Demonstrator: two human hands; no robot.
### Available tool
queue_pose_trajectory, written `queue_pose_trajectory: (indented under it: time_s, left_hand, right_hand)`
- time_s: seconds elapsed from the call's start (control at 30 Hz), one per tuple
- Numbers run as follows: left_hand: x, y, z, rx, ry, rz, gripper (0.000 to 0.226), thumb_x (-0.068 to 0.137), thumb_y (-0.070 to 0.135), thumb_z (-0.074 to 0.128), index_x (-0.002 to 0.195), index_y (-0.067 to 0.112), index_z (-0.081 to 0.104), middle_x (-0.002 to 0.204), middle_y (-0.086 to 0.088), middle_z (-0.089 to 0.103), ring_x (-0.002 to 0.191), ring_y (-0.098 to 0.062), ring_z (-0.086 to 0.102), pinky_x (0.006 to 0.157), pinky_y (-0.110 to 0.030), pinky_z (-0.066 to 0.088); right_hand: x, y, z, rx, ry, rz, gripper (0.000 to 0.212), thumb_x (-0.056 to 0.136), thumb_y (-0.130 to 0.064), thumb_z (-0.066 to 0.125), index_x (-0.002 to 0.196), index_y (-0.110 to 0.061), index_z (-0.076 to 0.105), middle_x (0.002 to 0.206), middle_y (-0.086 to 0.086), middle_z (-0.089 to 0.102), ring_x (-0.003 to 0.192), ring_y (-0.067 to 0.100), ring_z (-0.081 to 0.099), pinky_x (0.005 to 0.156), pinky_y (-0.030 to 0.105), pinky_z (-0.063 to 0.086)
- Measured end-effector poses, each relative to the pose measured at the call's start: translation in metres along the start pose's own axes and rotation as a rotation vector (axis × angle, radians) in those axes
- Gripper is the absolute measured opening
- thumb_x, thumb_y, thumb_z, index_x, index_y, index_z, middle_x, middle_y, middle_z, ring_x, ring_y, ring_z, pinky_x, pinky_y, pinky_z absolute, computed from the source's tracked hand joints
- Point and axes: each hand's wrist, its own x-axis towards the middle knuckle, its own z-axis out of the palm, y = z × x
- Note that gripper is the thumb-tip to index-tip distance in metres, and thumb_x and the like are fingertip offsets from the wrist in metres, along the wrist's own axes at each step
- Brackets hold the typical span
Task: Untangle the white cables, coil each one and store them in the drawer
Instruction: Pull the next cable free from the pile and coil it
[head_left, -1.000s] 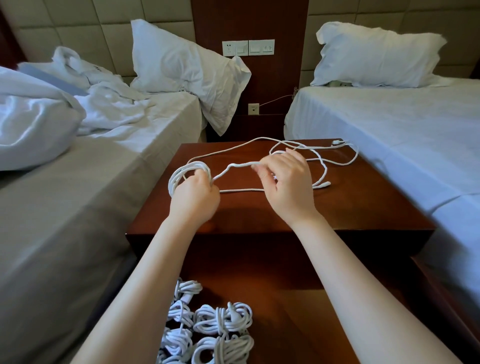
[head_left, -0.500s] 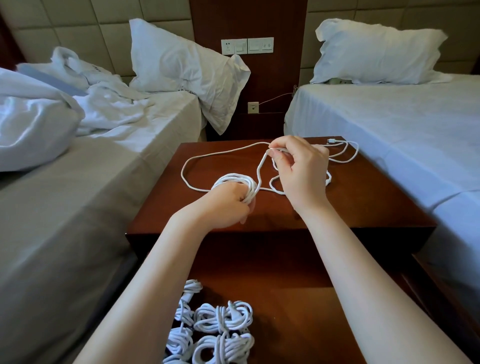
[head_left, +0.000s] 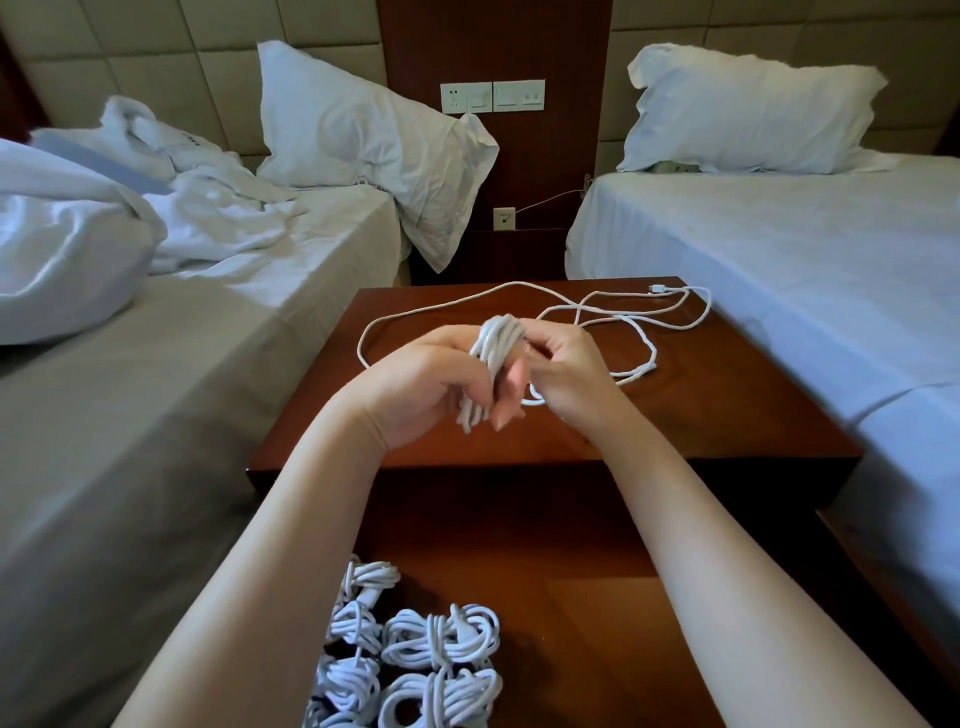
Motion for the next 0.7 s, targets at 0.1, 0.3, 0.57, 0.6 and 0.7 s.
queue_pose_trajectory:
  time_s: [0.1, 0.3, 0.57, 0.6, 0.7]
  left_hand:
    - [0.003, 0.001, 0.003, -0.250, 0.067, 0.080, 0.019, 0.055, 0.000, 0.043, 0.072, 0.005, 0.049, 0.053, -0.004, 0.052, 0.053, -0.016, 0.051, 0.065, -0.031, 0.045]
    - [0.011, 0.000, 0.006, -0.550, 0.283, 0.176, 0.013, 0.075, 0.000, 0.044, 0.085, 0.007, 0.046, 0.067, -0.006, 0.059, 0.067, -0.016, 0.060, 0.078, -0.031, 0.055]
    - [0.013, -0.005, -0.007, -0.615, 0.780, 0.304, 0.016, 0.097, -0.001, 0.042, 0.085, 0.010, 0.045, 0.098, -0.013, 0.070, 0.087, -0.017, 0.064, 0.088, -0.030, 0.050]
    - [0.014, -0.006, -0.006, -0.581, 0.843, 0.303, 0.015, 0.098, 0.001, 0.043, 0.085, 0.010, 0.046, 0.101, -0.012, 0.070, 0.090, -0.016, 0.064, 0.089, -0.029, 0.050]
    - [0.019, -0.016, 0.000, -0.317, 1.018, 0.280, 0.016, 0.097, 0.012, 0.048, 0.084, 0.019, 0.056, 0.104, -0.009, 0.070, 0.099, -0.014, 0.065, 0.089, -0.031, 0.050]
  right_hand:
    - [-0.002, -0.008, 0.011, -0.014, -0.030, 0.006, 0.024, 0.083, -0.023, 0.051, 0.067, -0.035, 0.065, 0.060, -0.012, 0.059, 0.060, 0.006, 0.050, 0.059, 0.030, 0.042]
    - [-0.005, -0.014, 0.026, -0.103, -0.147, 0.141, 0.031, 0.090, -0.005, 0.054, 0.061, -0.014, 0.052, 0.051, -0.012, 0.051, 0.048, 0.002, 0.045, 0.053, 0.017, 0.039]
    - [-0.003, -0.012, 0.028, -0.433, -0.231, 0.174, 0.019, 0.093, -0.014, 0.052, 0.090, -0.027, 0.066, 0.069, -0.012, 0.051, 0.065, 0.006, 0.048, 0.061, 0.021, 0.036]
    - [-0.003, -0.014, 0.026, -0.495, -0.249, 0.164, 0.021, 0.094, -0.013, 0.050, 0.091, -0.026, 0.066, 0.068, -0.013, 0.051, 0.066, 0.006, 0.048, 0.066, 0.023, 0.038]
    - [-0.001, -0.016, 0.025, -0.741, -0.214, 0.115, 0.024, 0.094, -0.014, 0.048, 0.092, -0.029, 0.066, 0.080, -0.011, 0.063, 0.081, 0.011, 0.052, 0.091, 0.035, 0.038]
